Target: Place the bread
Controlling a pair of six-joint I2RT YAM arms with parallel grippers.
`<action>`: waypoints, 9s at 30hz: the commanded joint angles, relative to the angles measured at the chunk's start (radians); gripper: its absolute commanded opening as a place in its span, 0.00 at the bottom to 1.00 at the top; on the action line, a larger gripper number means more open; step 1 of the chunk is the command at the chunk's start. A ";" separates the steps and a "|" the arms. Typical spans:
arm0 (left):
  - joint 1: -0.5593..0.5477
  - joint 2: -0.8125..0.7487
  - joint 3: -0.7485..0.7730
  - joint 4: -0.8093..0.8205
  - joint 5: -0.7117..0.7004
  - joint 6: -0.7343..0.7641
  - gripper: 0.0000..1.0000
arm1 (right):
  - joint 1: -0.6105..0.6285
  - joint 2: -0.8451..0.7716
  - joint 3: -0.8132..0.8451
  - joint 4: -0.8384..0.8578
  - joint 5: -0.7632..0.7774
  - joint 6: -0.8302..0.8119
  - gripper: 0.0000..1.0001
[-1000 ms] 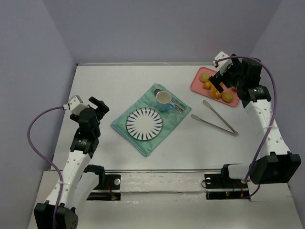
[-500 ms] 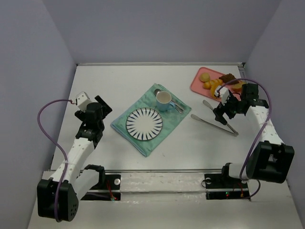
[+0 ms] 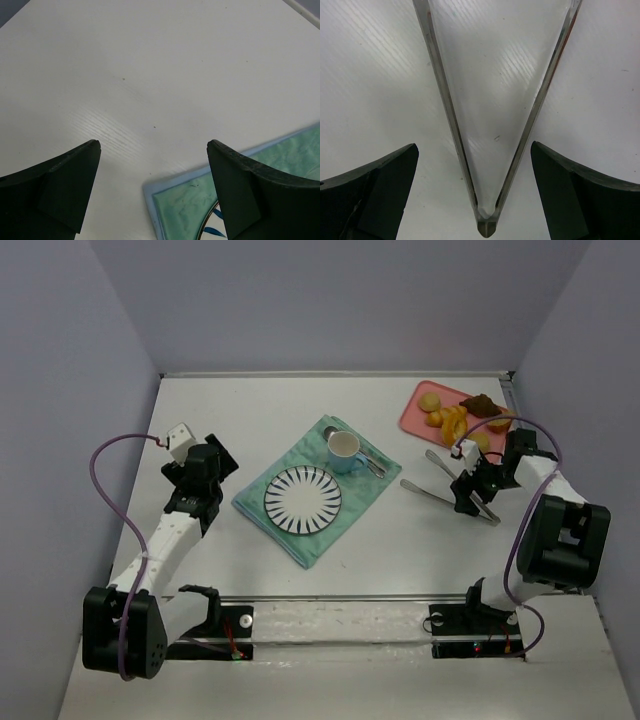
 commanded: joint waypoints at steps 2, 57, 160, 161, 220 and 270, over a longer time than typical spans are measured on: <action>0.004 -0.002 0.053 0.010 -0.091 -0.016 0.99 | -0.020 0.050 0.002 0.097 0.056 -0.030 1.00; 0.004 0.029 0.093 -0.042 -0.122 -0.026 0.99 | 0.031 0.135 0.025 0.010 0.093 -0.228 0.38; 0.004 -0.449 -0.092 0.040 0.042 -0.058 0.99 | 0.456 0.047 0.413 0.120 0.979 1.467 0.18; 0.004 -0.450 -0.094 0.040 0.042 -0.060 0.99 | 0.456 0.038 0.418 0.121 0.980 1.458 0.17; 0.004 -0.495 -0.106 0.045 0.114 -0.058 0.99 | 1.416 -0.043 0.430 0.129 0.828 1.177 0.46; 0.004 -0.527 -0.123 0.083 0.183 -0.052 0.99 | 0.167 -0.121 0.123 0.276 0.805 1.429 0.56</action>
